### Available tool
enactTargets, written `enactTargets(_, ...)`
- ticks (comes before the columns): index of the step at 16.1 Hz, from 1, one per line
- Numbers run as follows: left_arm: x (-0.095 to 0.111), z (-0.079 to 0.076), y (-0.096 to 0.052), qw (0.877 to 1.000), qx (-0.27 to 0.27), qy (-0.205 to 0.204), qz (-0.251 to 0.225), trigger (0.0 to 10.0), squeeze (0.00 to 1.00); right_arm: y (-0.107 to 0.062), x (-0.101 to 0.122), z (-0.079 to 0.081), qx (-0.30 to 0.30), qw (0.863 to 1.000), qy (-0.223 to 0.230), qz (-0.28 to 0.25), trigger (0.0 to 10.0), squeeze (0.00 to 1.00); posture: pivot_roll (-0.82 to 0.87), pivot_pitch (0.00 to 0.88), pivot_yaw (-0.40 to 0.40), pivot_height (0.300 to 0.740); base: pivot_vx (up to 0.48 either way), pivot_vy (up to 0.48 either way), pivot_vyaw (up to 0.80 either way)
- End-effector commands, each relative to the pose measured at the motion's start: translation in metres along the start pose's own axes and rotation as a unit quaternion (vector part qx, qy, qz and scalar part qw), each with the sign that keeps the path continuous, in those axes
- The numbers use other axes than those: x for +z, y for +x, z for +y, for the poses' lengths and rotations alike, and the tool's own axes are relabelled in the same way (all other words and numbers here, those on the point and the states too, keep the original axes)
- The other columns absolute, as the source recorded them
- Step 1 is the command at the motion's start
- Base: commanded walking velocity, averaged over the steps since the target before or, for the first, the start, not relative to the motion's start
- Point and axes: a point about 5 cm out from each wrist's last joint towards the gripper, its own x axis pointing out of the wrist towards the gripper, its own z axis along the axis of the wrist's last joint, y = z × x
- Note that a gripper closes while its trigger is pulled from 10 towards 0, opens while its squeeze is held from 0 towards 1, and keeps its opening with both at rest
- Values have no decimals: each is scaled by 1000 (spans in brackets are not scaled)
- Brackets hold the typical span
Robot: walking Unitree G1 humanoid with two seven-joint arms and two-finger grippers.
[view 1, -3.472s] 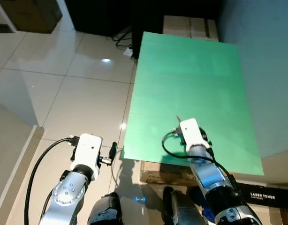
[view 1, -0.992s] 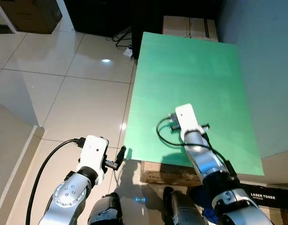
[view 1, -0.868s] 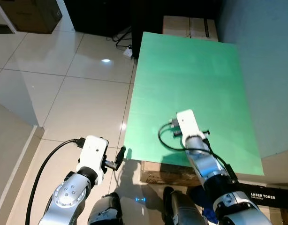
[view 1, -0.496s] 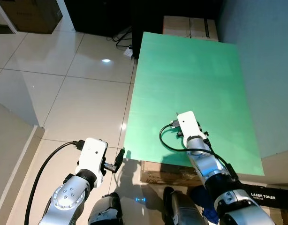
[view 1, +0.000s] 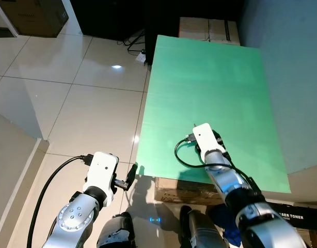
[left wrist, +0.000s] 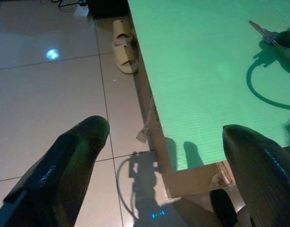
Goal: Hang keys on a hook
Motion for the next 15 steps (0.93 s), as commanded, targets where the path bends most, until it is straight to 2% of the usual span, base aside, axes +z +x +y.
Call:
enactTargets(1,-1,-2,-3,1000,-1,2,6,10000,0,0,-7,1,14,1000,-15,7,10000,0,12,287,12,723,0,0,0)
enactTargets(5,-2,-2,-6,1000,4,2,8,10000,0,0,-17,1,31,999,-37,17,10000,0,24,295,9,723,0,0,0)
enactTargets(8,-1,-1,-7,1000,5,2,8,10000,0,-2,-28,4,40,998,-34,31,10000,0,23,302,7,723,0,0,0)
enactTargets(12,-1,-1,-6,1000,5,2,8,10000,0,-4,-25,8,65,997,-47,-13,10000,0,24,308,11,723,0,0,0)
enactTargets(13,-1,-1,-6,1000,5,2,8,10000,0,-5,-22,8,61,996,-49,-36,10000,0,24,309,11,723,0,0,0)
enactTargets(15,-1,0,-6,1000,6,2,9,10000,0,-6,-24,6,55,996,-53,-41,10000,0,20,311,13,723,0,0,0)
